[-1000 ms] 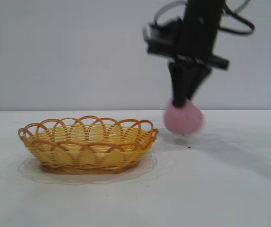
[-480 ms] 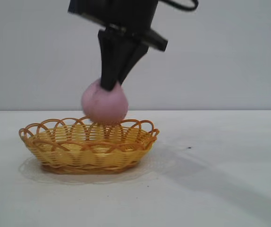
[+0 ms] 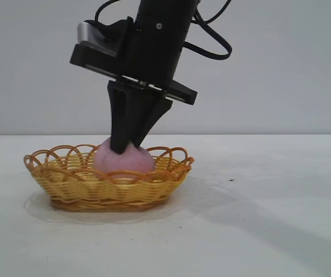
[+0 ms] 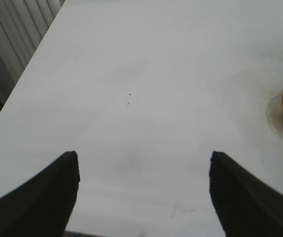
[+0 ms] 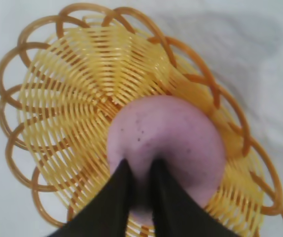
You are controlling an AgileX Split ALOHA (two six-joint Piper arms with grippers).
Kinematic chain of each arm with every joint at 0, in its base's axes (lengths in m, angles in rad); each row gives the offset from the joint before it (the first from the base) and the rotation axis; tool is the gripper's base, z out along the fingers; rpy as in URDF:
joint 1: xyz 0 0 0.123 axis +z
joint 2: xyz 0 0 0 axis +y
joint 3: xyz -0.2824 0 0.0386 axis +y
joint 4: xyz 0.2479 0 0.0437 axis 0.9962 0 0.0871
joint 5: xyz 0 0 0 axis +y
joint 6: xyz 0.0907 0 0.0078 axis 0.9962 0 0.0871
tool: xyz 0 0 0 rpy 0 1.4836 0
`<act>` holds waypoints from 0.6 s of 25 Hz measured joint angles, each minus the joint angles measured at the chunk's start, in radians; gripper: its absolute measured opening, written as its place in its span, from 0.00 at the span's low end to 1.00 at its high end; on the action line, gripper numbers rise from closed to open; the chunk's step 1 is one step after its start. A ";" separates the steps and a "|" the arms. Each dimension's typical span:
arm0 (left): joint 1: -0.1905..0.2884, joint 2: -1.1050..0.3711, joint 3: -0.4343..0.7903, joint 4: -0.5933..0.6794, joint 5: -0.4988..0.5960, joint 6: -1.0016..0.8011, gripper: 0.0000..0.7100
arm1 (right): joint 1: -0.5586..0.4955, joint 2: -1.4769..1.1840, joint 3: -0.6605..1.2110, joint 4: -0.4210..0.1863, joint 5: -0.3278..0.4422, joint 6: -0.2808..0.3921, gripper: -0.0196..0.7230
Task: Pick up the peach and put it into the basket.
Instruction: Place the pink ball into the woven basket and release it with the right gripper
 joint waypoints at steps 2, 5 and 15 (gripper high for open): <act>0.000 0.000 0.000 0.000 0.000 0.000 0.68 | 0.000 -0.017 0.000 0.000 0.019 0.009 0.50; 0.000 0.000 0.000 0.000 0.000 0.000 0.68 | 0.000 -0.077 -0.002 -0.014 0.045 0.020 0.57; 0.000 0.000 0.000 0.000 0.000 0.000 0.68 | -0.331 -0.224 -0.004 -0.291 -0.014 0.259 0.46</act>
